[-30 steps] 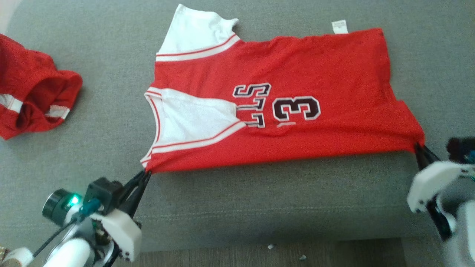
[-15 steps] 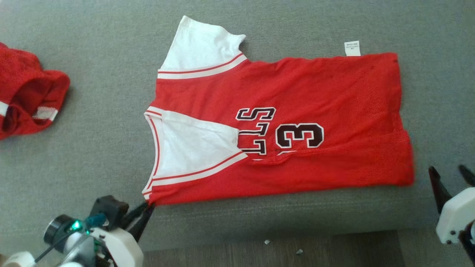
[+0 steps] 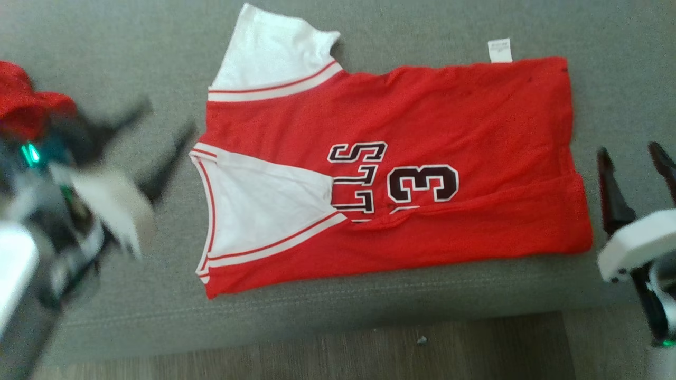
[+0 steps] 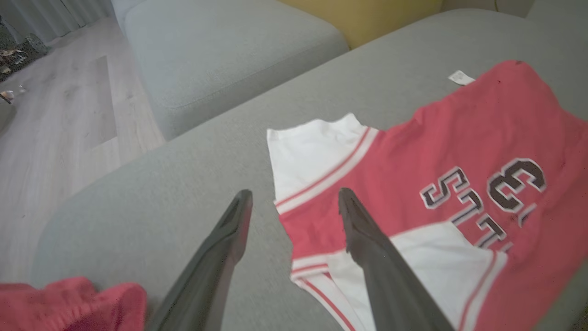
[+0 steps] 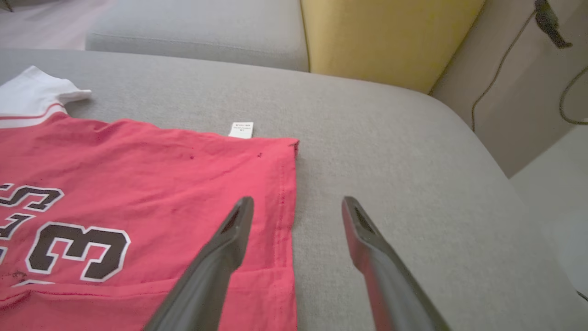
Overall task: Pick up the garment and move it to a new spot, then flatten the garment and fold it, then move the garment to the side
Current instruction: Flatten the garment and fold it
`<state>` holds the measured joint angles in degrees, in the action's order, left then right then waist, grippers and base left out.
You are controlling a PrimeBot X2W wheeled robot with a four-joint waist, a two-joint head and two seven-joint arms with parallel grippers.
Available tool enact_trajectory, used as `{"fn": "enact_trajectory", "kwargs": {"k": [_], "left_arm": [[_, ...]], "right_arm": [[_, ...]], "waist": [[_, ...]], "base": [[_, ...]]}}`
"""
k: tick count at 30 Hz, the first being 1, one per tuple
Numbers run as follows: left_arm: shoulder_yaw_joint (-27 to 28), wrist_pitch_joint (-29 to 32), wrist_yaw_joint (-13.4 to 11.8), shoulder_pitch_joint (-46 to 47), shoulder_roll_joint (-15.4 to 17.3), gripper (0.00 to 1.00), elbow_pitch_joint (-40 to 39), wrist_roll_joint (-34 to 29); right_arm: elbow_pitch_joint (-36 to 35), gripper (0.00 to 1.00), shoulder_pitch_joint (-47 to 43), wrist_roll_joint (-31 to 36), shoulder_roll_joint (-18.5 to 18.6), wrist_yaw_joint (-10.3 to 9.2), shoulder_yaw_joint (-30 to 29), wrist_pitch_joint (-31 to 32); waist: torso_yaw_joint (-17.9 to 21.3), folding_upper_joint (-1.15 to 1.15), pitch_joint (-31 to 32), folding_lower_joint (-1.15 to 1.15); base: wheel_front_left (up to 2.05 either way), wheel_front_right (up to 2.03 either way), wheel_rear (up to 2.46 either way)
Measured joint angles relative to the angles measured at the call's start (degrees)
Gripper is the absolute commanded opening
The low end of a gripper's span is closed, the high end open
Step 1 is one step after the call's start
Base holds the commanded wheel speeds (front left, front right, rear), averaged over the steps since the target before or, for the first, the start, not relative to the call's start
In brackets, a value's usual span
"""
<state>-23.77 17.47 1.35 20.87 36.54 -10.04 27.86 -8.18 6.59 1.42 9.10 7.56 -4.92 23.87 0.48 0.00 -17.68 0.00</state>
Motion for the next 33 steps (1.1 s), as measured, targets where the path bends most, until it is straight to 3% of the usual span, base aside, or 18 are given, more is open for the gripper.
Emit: {"fn": "enact_trajectory", "kwargs": {"k": [8,16,26,33], "left_arm": [[-2.4,8.8,4.7,22.9,-3.2,1.0,13.9,3.7],[-9.8,18.1,5.8,40.0,-4.2,1.0,28.9,6.0],[-18.2,19.8,6.2,47.4,-1.5,1.0,36.3,6.2],[-20.3,19.1,6.2,50.7,-0.1,1.0,40.1,5.8]], "right_arm": [[2.5,1.0,5.8,0.2,-0.6,0.0,3.5,-2.6],[3.1,1.0,10.5,0.2,-1.7,0.0,5.0,-5.4],[5.5,1.0,11.5,0.8,-4.4,0.0,5.0,-8.2],[6.4,1.0,11.5,0.8,-5.1,0.0,5.0,-9.0]], "waist": [[1.5,0.0,-4.9,0.0],[5.8,0.0,-11.7,0.0],[10.4,0.0,-16.3,0.01],[11.5,0.0,-17.4,0.01]], "base": [[0.0,0.0,0.0],[0.0,0.0,0.0],[0.0,0.0,0.0],[0.0,0.0,0.0]]}}
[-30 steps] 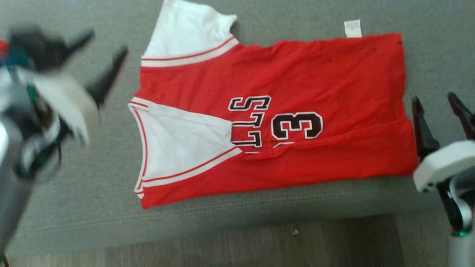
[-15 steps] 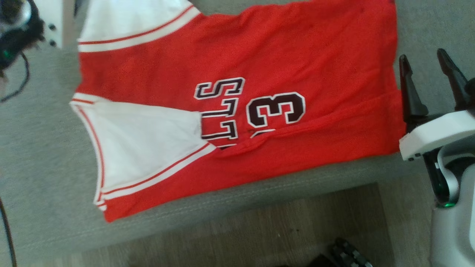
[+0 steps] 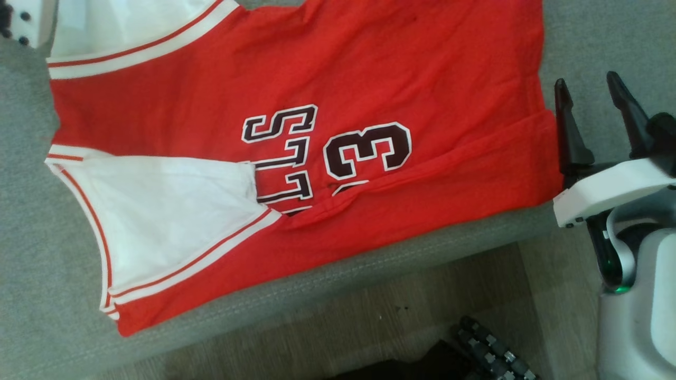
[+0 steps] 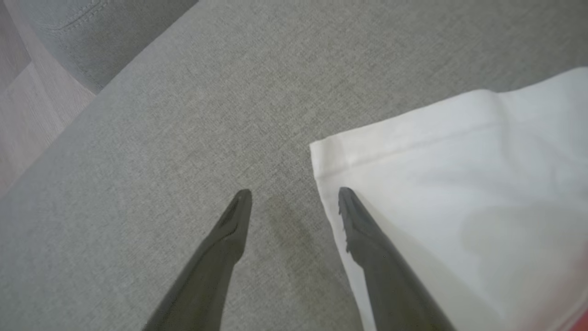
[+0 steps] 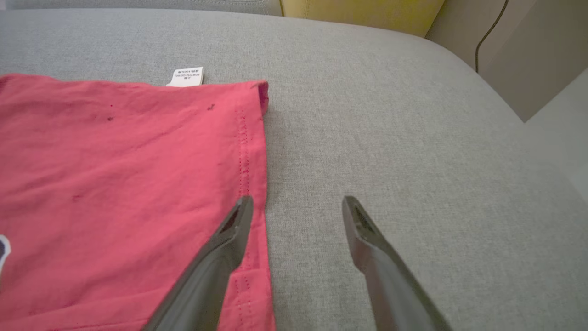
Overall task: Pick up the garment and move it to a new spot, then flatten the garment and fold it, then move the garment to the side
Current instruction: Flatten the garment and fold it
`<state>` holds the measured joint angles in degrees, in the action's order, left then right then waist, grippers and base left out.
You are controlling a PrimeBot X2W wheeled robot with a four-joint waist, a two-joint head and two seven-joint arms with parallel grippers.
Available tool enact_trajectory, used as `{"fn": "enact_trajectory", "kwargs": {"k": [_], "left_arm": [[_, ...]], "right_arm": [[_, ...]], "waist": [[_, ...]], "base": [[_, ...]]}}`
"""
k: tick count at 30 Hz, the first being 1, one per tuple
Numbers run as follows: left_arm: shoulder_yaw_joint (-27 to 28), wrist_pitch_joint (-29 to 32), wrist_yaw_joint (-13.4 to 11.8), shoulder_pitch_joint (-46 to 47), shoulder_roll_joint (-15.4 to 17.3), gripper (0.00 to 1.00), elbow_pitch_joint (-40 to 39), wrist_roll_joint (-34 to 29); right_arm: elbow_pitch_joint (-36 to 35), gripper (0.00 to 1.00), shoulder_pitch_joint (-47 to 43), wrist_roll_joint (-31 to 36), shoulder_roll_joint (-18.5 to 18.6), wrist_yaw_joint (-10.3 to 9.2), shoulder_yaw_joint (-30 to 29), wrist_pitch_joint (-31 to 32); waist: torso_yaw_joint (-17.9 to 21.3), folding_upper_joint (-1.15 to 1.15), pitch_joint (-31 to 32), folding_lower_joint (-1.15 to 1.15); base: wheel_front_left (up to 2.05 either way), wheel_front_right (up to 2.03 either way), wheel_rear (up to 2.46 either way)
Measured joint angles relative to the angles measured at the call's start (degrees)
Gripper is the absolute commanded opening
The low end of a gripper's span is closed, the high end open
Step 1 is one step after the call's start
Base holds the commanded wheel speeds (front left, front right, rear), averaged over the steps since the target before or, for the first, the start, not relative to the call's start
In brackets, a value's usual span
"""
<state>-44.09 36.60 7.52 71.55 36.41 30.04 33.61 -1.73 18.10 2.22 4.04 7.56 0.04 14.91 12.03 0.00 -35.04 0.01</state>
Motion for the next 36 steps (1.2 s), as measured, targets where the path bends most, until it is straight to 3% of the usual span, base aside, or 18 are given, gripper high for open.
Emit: {"fn": "enact_trajectory", "kwargs": {"k": [23,24,25,26,36], "left_arm": [[-6.7,-0.2,0.0,5.8,0.6,1.0,2.0,6.0],[-7.1,0.1,0.0,6.1,0.7,0.9,1.8,6.5],[-7.4,0.1,0.0,6.3,0.8,0.29,1.6,6.9],[-7.7,0.1,0.0,6.3,0.9,0.0,1.5,7.2],[-9.3,-5.2,0.0,6.3,1.4,0.0,3.0,7.5]], "right_arm": [[1.8,1.0,2.6,1.2,-1.1,0.0,-1.1,-1.0],[1.8,1.0,2.8,1.2,-1.1,0.0,-1.1,-1.0],[2.0,1.0,3.1,1.2,-1.1,0.0,-1.1,-1.0],[2.0,1.0,3.4,1.2,-1.1,0.0,-1.0,-1.0],[5.5,1.0,8.7,0.5,-1.1,0.0,0.5,1.4]], "waist": [[1.2,0.0,-2.0,0.0],[1.3,0.0,-2.0,0.0],[1.3,0.0,-2.1,0.0],[1.4,0.0,-2.1,0.0],[1.7,0.0,-0.7,0.0]], "base": [[0.0,0.0,0.0],[0.0,0.0,0.0],[0.0,0.0,0.0],[0.0,0.0,0.0],[0.0,0.0,0.0]]}}
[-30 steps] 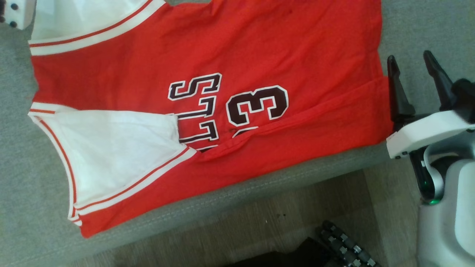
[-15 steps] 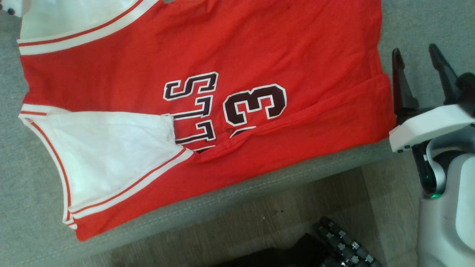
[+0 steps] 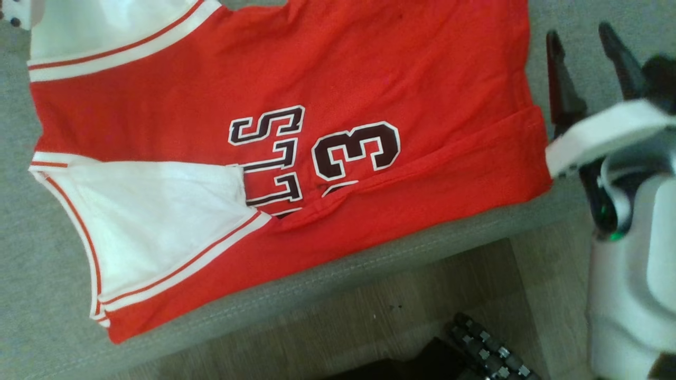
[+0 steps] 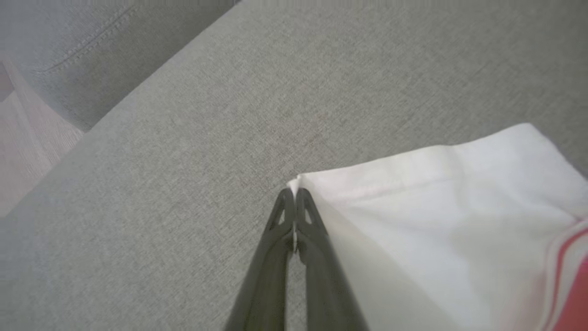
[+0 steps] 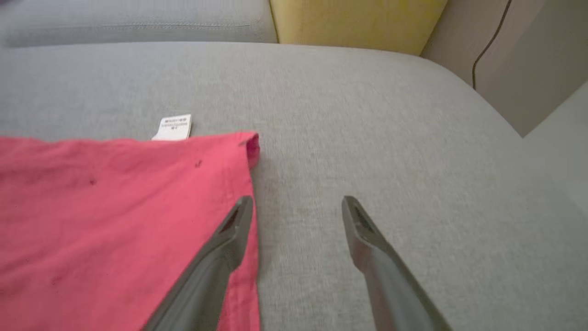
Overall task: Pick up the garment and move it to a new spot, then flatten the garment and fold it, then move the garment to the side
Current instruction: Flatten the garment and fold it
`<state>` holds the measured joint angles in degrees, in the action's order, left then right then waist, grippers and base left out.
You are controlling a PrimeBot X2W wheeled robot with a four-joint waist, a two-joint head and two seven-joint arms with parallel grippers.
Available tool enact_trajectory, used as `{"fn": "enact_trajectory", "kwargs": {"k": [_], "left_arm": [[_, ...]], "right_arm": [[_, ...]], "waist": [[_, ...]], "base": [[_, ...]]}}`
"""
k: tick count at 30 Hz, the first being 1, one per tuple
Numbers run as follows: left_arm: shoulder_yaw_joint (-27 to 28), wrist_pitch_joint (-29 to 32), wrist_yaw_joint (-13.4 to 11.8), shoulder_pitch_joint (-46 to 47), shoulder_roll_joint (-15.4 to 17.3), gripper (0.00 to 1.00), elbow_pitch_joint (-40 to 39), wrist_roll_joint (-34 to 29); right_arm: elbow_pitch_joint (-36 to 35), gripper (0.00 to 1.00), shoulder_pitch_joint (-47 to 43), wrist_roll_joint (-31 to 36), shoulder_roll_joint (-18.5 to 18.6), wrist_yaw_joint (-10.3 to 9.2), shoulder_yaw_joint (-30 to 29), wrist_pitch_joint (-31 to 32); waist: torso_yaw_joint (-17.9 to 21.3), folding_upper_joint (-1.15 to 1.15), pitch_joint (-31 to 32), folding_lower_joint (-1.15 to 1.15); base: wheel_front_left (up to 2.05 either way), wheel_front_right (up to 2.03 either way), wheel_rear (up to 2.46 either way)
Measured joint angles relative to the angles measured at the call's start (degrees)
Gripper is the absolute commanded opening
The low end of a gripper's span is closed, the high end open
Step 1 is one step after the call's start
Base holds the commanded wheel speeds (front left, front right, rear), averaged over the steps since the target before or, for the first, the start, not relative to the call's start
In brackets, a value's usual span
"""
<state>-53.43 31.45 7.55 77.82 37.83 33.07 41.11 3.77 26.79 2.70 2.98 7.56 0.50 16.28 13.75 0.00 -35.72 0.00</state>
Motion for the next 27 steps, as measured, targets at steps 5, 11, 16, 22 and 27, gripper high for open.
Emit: {"fn": "enact_trajectory", "kwargs": {"k": [5,11,16,22,27], "left_arm": [[-1.2,-2.2,0.0,-0.1,-0.1,0.0,0.4,0.7],[-2.4,-3.4,0.0,-0.7,0.0,0.0,0.7,2.1],[-3.9,-3.8,0.0,-1.3,0.3,0.0,0.6,3.1],[-5.6,-3.8,0.0,-1.3,0.7,0.0,-0.1,4.3],[-7.2,-3.4,0.0,-1.2,1.3,0.0,-0.4,4.9]], "right_arm": [[4.4,1.0,9.0,-2.1,0.5,0.0,-0.6,5.9],[15.1,1.0,19.5,-3.6,0.7,0.0,-0.2,15.0],[24.7,1.0,26.5,-3.7,0.7,0.0,0.3,21.3],[33.7,1.0,33.5,-3.1,0.7,0.0,0.3,25.1],[38.8,1.0,36.4,-2.5,0.7,0.0,-0.1,27.3]], "waist": [[-0.3,0.0,1.7,0.0],[-1.0,0.0,3.2,0.0],[-1.5,0.0,4.0,0.0],[-2.2,0.0,4.2,0.0],[-2.4,0.0,4.0,0.0]], "base": [[0.0,0.0,0.0],[0.0,0.0,0.0],[0.0,0.0,0.0],[0.0,0.0,0.0],[0.0,0.0,0.0]]}}
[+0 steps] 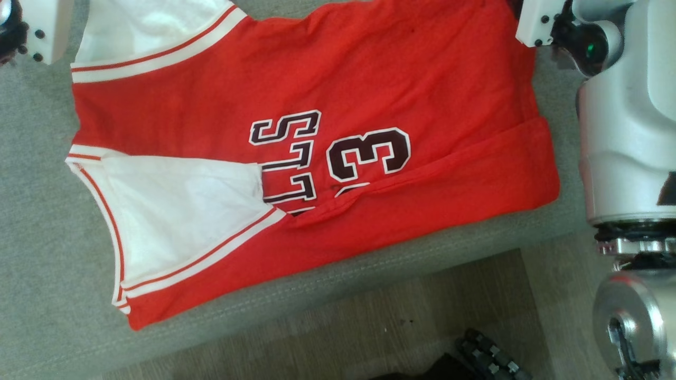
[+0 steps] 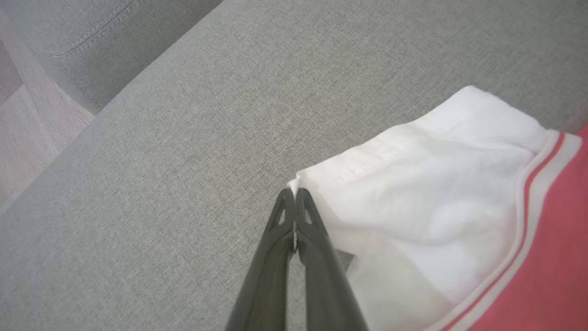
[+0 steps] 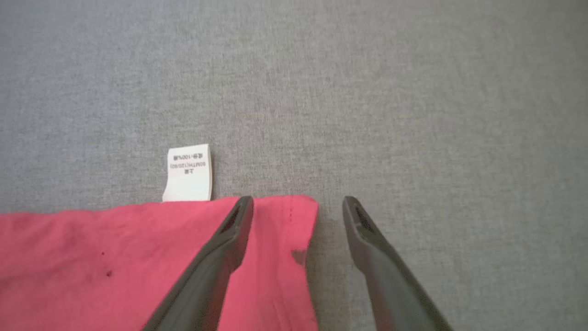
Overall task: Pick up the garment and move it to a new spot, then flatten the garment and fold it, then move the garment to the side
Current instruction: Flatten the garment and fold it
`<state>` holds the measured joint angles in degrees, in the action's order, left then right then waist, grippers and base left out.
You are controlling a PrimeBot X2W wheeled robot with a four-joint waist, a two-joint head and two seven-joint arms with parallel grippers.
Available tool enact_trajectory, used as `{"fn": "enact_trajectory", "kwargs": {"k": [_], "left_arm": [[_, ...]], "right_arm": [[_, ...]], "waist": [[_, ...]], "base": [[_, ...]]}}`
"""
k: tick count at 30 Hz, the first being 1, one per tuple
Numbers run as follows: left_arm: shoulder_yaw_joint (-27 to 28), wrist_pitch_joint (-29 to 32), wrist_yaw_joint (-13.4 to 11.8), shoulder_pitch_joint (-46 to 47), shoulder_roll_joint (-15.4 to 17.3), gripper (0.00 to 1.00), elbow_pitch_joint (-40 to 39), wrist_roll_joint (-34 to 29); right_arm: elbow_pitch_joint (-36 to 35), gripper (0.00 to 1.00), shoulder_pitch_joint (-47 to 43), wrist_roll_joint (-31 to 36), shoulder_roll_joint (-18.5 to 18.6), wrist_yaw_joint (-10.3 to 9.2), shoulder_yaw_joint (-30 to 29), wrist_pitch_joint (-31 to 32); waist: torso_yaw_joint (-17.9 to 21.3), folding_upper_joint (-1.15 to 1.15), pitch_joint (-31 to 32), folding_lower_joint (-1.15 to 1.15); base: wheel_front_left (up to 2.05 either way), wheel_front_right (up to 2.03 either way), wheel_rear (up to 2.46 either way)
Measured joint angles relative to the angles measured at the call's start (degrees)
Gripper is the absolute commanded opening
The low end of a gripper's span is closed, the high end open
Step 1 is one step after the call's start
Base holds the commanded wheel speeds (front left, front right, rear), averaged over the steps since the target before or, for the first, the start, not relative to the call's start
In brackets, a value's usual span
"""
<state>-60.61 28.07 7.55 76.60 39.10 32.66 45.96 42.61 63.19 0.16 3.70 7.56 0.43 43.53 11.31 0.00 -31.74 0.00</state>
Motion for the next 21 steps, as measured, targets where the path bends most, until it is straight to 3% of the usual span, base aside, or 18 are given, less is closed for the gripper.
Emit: {"fn": "enact_trajectory", "kwargs": {"k": [7,8,9,11,16,21], "left_arm": [[-1.6,0.1,0.0,0.1,0.1,0.0,0.3,1.1],[-1.8,0.0,0.0,0.1,0.0,0.0,0.4,1.2],[-2.0,0.0,0.0,0.1,0.0,0.0,0.5,1.4],[-2.5,0.0,0.0,0.1,-0.1,0.0,0.6,1.6],[-3.6,-2.1,0.0,0.7,-0.2,0.0,1.2,1.6],[-3.5,-9.2,-0.1,2.5,-0.3,0.0,2.4,-0.7]], "right_arm": [[4.7,1.0,2.7,0.1,0.0,0.0,-0.5,2.8],[5.3,0.94,3.0,0.0,0.0,0.0,-0.5,2.9],[5.9,0.75,3.4,0.0,0.0,0.0,-0.4,3.2],[6.7,0.0,3.9,-0.3,0.0,0.0,-0.4,3.2],[8.6,0.0,4.2,-0.1,0.0,0.0,-0.6,2.7],[8.0,0.0,4.8,0.1,0.0,0.0,-3.1,-5.0]], "waist": [[0.1,0.0,0.4,0.0],[0.1,0.0,0.4,0.0],[0.0,0.0,0.5,0.0],[-0.1,0.0,0.5,0.0],[-0.9,0.0,0.4,0.0],[-1.7,0.0,0.4,0.0]], "base": [[0.0,0.0,0.0],[0.0,0.0,0.0],[0.0,0.0,0.0],[0.0,0.0,0.0],[0.0,0.0,0.0],[0.0,0.0,0.0]]}}
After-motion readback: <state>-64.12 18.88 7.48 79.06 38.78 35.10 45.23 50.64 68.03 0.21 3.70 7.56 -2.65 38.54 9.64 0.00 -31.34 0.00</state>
